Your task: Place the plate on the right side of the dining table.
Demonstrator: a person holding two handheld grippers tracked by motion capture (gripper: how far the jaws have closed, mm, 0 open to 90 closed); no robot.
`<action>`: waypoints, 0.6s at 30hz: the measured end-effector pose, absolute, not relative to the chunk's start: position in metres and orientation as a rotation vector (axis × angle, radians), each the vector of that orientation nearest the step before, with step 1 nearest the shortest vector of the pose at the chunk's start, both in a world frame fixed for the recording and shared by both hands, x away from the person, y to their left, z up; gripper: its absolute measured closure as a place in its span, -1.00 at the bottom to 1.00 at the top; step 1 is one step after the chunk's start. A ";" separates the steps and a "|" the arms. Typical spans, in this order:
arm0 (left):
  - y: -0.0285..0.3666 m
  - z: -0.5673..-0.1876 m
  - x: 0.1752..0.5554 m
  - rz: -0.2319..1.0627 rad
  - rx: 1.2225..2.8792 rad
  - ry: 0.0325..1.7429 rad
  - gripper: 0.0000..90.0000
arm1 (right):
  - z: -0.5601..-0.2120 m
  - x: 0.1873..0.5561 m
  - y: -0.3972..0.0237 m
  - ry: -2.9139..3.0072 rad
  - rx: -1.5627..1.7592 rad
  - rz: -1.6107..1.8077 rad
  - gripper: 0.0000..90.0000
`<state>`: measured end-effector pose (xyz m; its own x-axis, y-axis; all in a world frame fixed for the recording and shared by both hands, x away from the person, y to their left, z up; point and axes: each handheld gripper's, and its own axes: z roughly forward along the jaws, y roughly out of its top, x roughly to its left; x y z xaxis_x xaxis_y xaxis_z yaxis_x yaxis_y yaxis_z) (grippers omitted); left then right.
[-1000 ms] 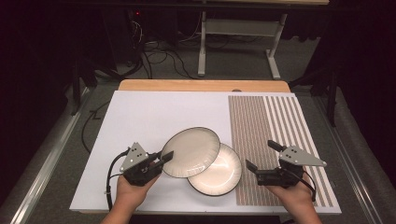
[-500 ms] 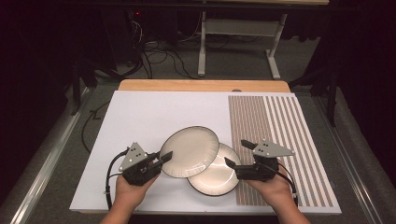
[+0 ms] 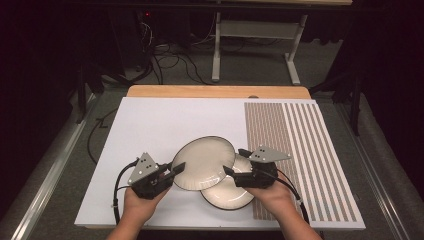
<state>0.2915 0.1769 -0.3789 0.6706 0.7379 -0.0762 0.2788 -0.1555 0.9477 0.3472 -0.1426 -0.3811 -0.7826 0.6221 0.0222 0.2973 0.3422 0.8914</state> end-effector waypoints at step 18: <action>0.178 -0.379 0.292 0.490 1.731 0.825 0.73 | -0.389 0.358 -0.140 2.343 0.982 1.517 0.53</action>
<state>0.2924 0.1779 -0.3794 0.6717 0.7365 -0.0803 0.2824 -0.1542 0.9468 0.3582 -0.1400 -0.3890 -0.7650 0.6142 0.1934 0.4278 0.2602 0.8656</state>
